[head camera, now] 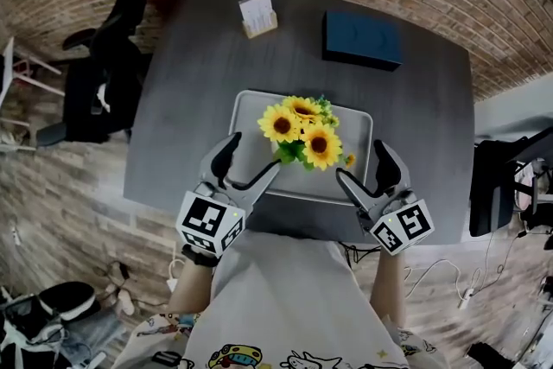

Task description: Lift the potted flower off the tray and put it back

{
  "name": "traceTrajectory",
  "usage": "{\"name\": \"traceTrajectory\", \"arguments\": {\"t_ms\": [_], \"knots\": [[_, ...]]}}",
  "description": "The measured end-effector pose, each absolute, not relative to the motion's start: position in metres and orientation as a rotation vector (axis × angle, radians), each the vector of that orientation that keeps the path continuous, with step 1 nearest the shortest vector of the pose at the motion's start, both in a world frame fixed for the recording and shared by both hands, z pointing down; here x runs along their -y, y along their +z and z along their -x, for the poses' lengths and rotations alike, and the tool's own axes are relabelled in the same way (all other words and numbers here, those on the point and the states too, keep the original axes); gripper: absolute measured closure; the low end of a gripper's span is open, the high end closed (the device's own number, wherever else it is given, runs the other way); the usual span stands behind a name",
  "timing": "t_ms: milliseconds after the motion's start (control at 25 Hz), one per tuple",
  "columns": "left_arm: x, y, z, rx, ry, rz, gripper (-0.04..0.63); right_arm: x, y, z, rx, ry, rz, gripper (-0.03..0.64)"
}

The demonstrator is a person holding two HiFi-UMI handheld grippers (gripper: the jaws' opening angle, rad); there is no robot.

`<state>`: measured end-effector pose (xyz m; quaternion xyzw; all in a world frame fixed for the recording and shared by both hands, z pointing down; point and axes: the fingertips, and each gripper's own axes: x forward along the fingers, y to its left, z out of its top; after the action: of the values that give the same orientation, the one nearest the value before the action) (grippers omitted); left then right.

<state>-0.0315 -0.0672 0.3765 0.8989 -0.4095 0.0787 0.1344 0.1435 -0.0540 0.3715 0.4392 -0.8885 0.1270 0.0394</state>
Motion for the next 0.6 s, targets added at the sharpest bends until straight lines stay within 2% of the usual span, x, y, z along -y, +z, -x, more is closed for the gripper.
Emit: {"name": "traceTrajectory", "arguments": {"t_ms": [600], "knots": [[0.065, 0.415, 0.021, 1.035, 0.309, -2.625, 0.201, 0.054, 0.403, -0.118, 2.704, 0.385, -1.212, 0.172]]}}
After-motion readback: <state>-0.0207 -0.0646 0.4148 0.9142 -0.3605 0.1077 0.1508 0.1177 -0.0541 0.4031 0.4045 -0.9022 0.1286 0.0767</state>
